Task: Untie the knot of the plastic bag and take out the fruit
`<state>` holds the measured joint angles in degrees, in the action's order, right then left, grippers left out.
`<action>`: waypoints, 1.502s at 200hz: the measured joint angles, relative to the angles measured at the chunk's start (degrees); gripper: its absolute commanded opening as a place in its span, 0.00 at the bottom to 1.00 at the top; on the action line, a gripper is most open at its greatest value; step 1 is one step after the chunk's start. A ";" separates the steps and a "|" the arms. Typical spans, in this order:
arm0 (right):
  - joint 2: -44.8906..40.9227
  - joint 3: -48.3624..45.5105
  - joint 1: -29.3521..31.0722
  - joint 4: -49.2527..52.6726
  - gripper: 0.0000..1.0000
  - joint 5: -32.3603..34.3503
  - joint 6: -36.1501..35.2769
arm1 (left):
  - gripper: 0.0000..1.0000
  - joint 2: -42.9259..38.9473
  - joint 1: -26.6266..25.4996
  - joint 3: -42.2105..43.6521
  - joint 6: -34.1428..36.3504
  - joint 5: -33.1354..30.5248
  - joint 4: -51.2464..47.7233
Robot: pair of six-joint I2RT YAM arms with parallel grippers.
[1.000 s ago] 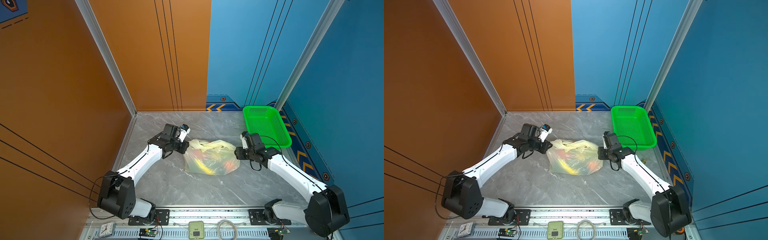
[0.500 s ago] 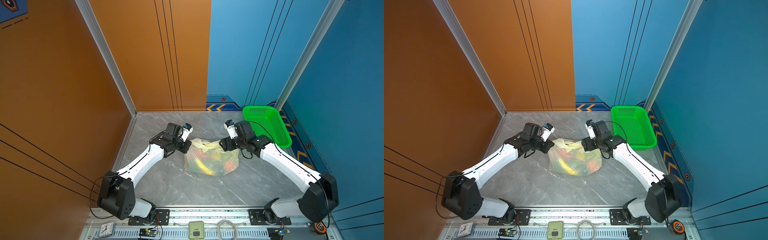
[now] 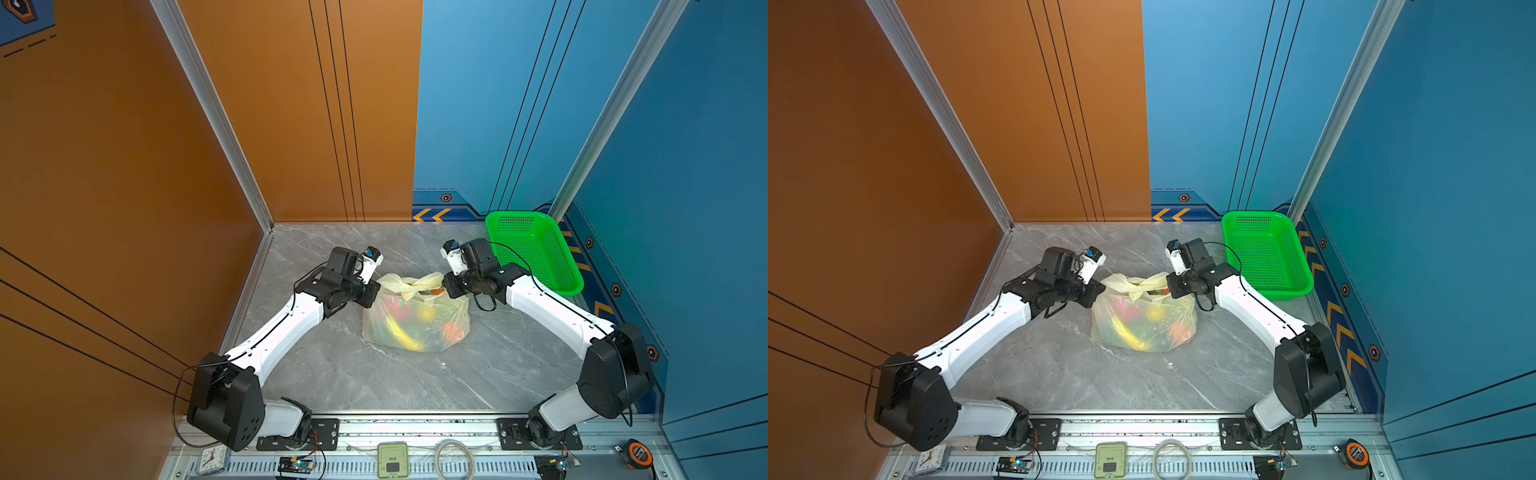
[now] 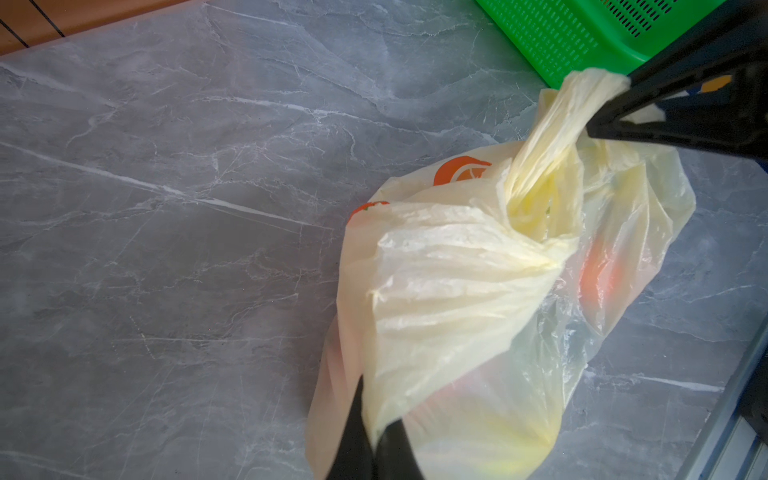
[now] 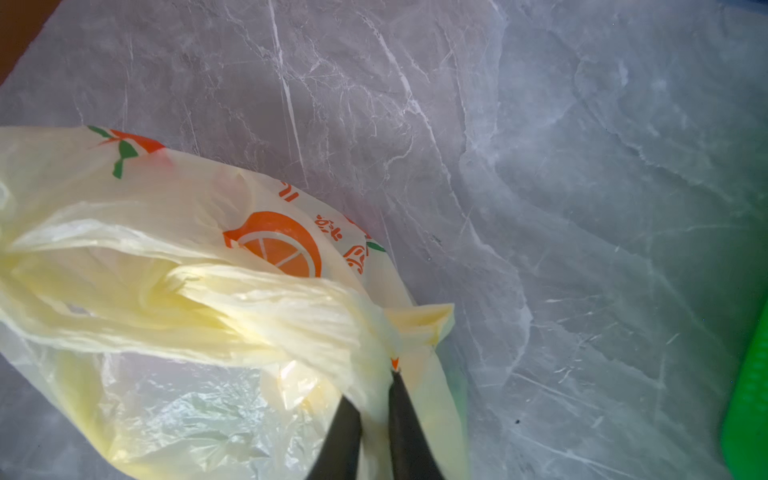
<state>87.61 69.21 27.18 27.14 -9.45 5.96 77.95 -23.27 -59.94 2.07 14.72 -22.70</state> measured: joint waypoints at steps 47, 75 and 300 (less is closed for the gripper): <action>-10.27 -7.78 -4.83 -0.98 0.00 0.02 2.54 | 0.00 -1.77 0.85 2.67 0.00 -0.39 0.48; -16.98 -13.25 -8.90 -1.03 0.00 0.24 5.73 | 0.00 -1.90 1.97 3.89 -0.02 -0.37 0.59; -25.00 -13.86 -8.52 -4.94 0.00 -9.88 8.92 | 0.98 13.97 -10.14 -18.29 0.74 -8.70 -1.81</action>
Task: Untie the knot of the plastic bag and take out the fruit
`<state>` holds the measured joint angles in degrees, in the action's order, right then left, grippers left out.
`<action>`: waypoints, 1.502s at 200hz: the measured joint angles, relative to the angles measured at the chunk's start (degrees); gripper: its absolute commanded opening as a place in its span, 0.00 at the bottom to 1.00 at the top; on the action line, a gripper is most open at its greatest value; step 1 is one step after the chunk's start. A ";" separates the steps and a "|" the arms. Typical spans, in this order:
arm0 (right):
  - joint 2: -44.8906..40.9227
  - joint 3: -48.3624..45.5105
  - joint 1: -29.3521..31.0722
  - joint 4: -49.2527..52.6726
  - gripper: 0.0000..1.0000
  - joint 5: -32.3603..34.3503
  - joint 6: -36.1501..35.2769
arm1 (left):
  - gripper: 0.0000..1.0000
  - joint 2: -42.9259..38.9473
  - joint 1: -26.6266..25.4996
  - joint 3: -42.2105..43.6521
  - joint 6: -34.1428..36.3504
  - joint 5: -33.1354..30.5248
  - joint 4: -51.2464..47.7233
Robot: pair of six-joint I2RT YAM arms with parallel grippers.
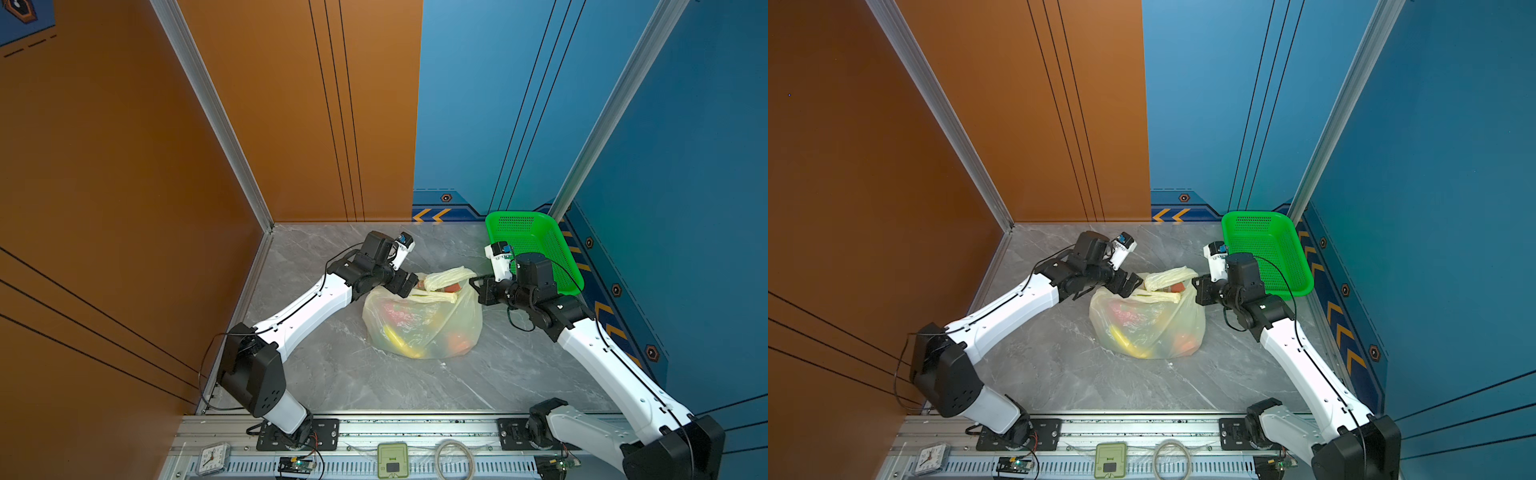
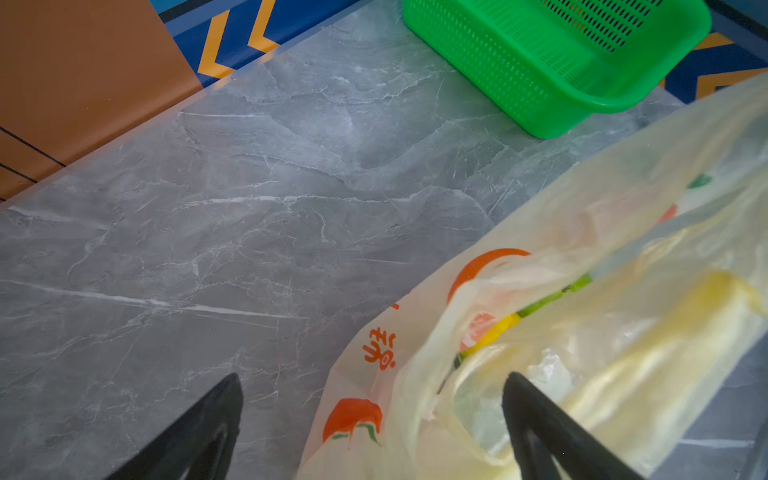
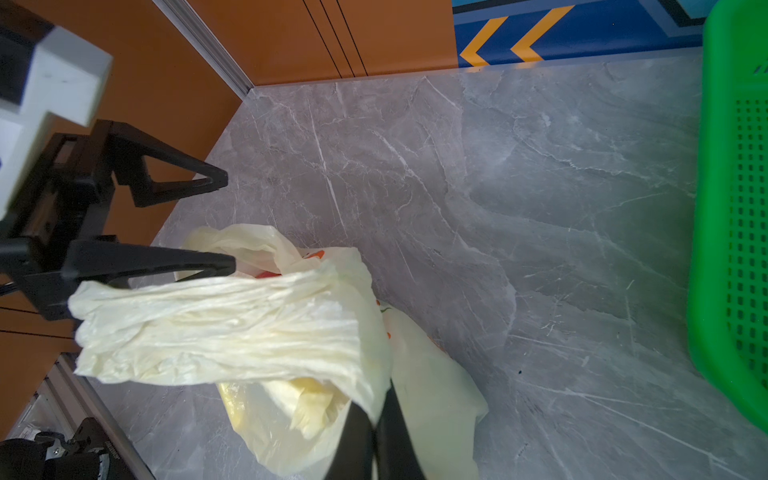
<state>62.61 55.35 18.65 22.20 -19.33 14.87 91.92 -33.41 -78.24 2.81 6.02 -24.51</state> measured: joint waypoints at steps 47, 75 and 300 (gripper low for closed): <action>0.00 0.00 0.00 0.00 0.00 0.00 -0.07 | 0.98 8.37 -0.11 -7.63 1.09 -1.44 -3.67; 0.00 0.00 -0.35 0.04 0.00 0.00 -0.46 | 0.98 9.31 -0.09 -7.96 2.36 0.98 -7.10; -3.08 7.76 3.52 15.21 0.97 2.95 -7.69 | 0.00 -5.68 0.09 1.55 4.48 -4.50 -4.90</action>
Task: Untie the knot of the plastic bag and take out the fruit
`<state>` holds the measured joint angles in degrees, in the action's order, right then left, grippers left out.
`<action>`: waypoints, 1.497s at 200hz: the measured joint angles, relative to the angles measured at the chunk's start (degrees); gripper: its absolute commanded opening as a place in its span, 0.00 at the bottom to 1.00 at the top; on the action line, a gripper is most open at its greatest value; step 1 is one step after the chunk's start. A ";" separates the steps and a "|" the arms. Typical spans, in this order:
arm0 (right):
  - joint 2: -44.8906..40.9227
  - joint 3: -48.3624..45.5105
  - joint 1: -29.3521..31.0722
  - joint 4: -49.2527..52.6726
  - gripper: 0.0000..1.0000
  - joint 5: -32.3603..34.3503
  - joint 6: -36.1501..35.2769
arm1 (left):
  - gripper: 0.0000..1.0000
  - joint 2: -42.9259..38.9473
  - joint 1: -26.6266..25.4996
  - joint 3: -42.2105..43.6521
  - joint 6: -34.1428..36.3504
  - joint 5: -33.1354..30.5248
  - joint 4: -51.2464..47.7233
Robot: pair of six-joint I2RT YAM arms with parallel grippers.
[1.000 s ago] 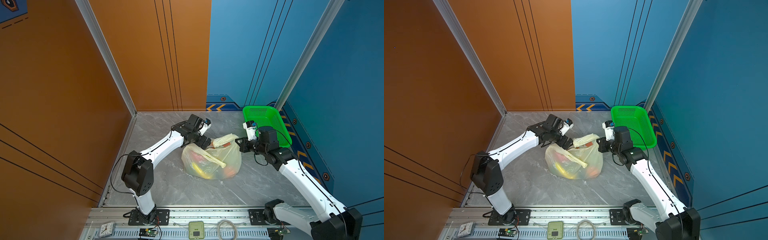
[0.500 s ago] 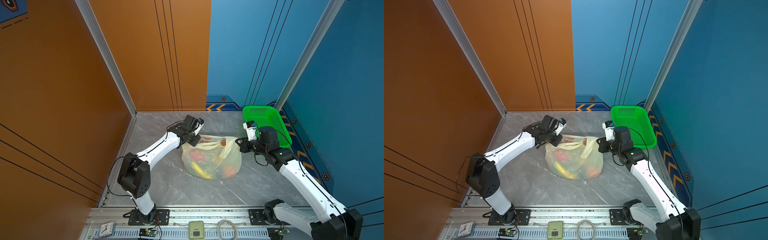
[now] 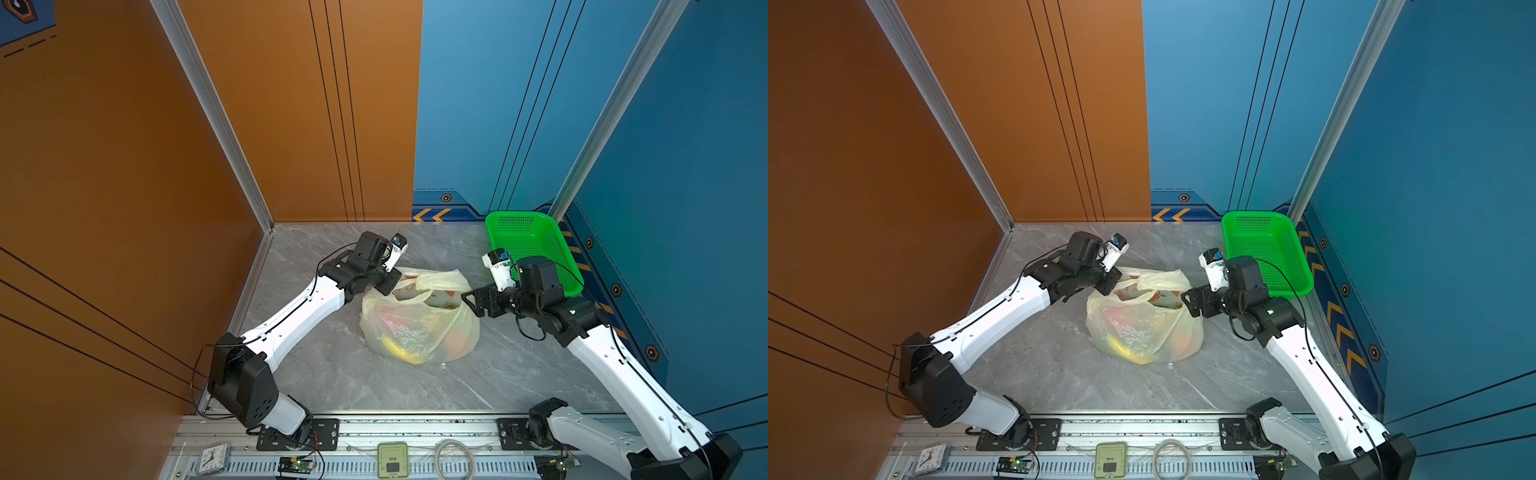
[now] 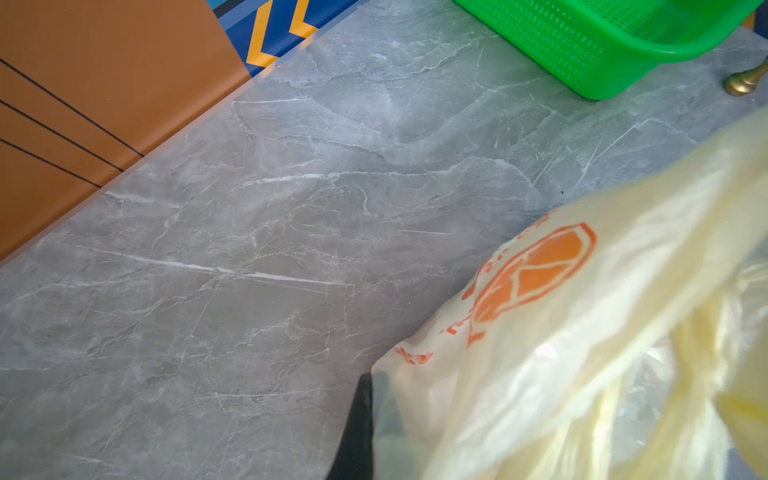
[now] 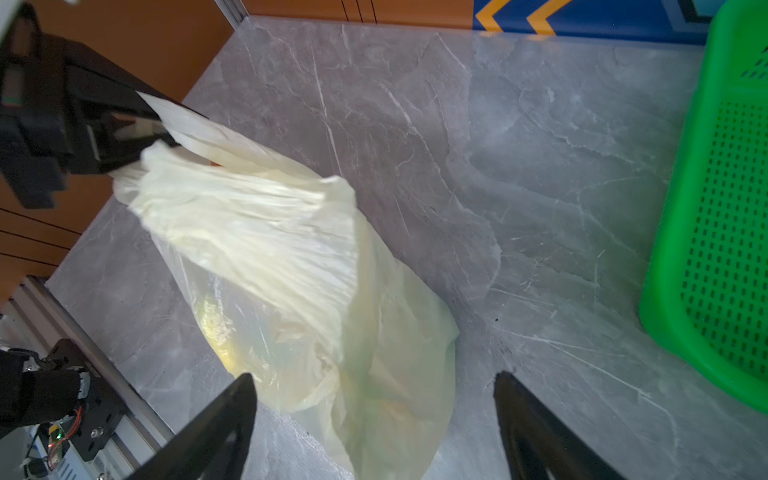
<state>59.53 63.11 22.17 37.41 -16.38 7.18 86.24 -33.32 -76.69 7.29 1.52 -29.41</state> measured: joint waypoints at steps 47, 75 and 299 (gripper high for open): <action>6.71 12.57 6.10 1.62 1.00 0.11 -3.19 | 0.00 -0.55 -0.55 0.04 0.20 2.21 0.07; 14.60 18.38 8.39 1.88 1.00 0.33 -5.22 | 0.00 -1.75 -0.63 0.90 0.46 3.48 0.42; 32.52 29.18 10.58 3.74 0.55 -5.86 -12.22 | 0.00 -4.72 -0.83 -0.17 2.40 6.49 4.13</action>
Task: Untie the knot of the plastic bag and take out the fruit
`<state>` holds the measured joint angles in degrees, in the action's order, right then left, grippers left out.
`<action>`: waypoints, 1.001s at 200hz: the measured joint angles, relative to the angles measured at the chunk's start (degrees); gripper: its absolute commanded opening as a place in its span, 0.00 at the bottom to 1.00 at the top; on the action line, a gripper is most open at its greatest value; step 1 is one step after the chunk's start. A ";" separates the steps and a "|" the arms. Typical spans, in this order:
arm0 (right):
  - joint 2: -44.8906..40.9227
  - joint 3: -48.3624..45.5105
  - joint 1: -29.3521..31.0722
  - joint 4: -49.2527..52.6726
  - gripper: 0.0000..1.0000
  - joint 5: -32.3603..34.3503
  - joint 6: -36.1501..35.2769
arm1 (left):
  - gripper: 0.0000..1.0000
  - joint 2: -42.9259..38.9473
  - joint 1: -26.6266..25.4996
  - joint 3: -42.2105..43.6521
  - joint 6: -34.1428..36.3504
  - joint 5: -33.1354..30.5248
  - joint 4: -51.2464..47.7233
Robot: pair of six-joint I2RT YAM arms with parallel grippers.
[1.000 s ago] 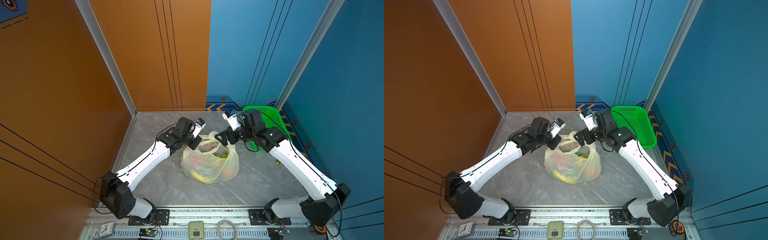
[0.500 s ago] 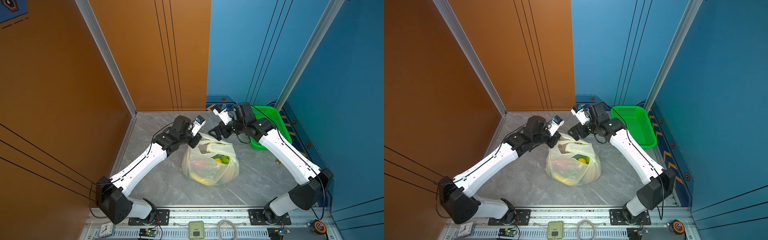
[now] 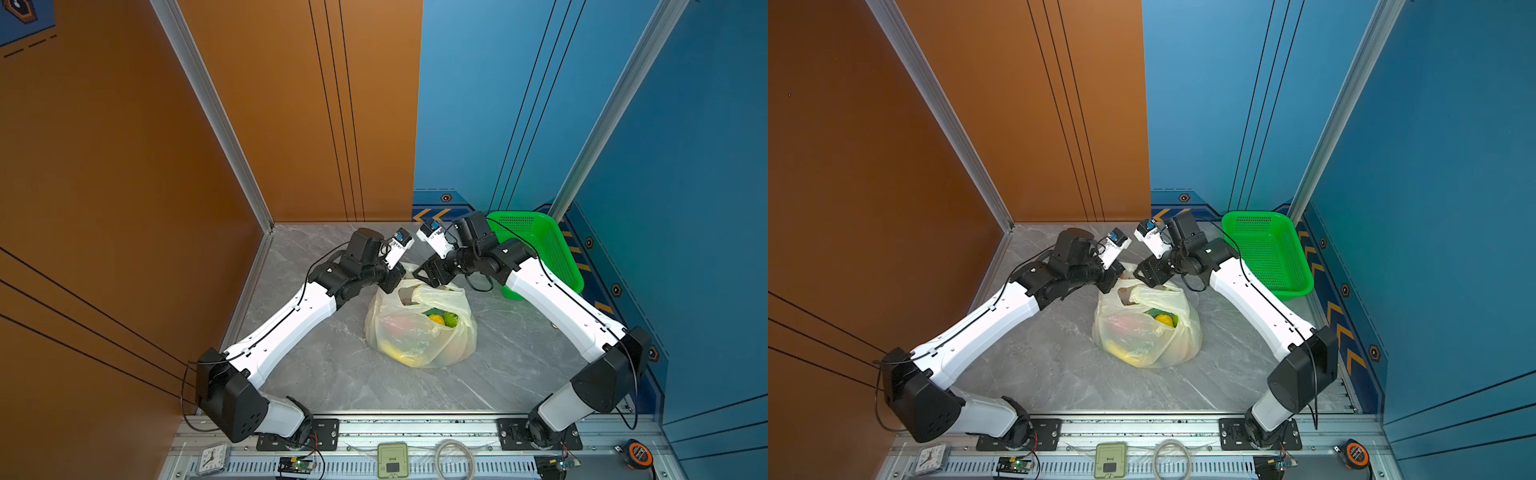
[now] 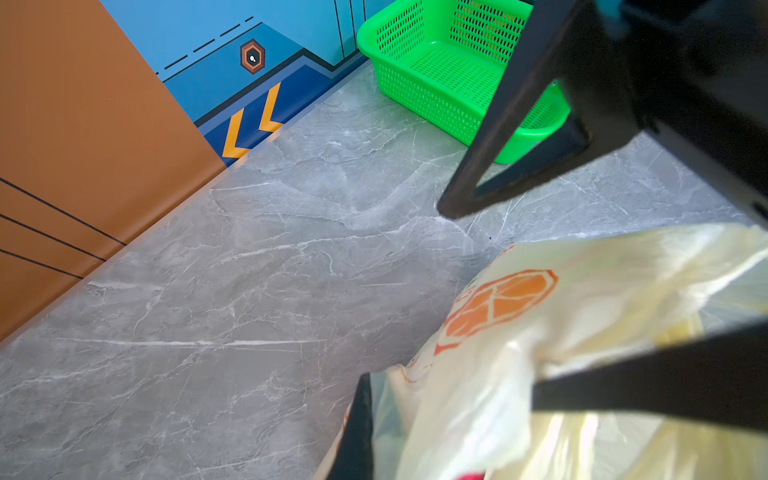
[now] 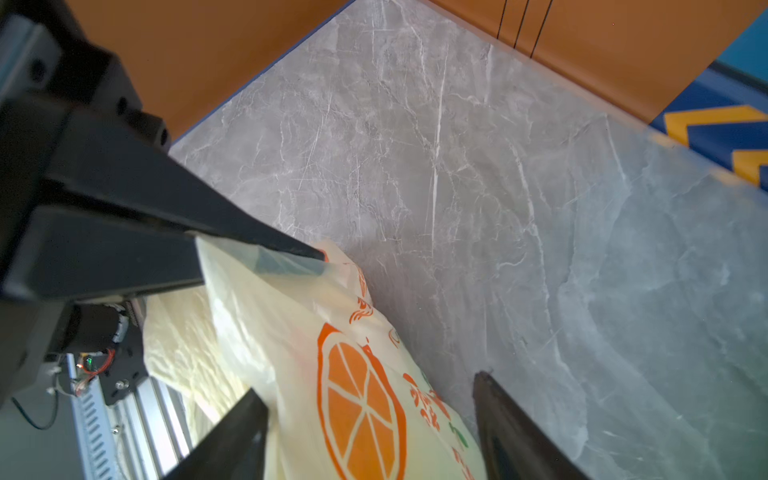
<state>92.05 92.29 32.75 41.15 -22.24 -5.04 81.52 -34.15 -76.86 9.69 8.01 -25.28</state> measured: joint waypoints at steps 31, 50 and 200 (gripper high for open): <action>2.38 0.02 0.15 0.00 0.20 -0.07 1.03 | 0.00 0.00 0.02 0.02 0.24 0.07 0.02; 3.30 0.04 0.48 0.00 0.00 -0.11 1.09 | 0.01 -0.09 0.00 0.48 0.37 0.02 0.24; -3.58 -5.05 0.98 -1.22 0.00 0.68 2.73 | 0.62 1.99 -0.48 5.64 -6.91 -14.25 -3.15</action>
<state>88.47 87.24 33.74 39.92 -21.56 -2.31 83.50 -34.63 -71.22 2.79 -6.24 -28.42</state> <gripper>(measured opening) 0.047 0.639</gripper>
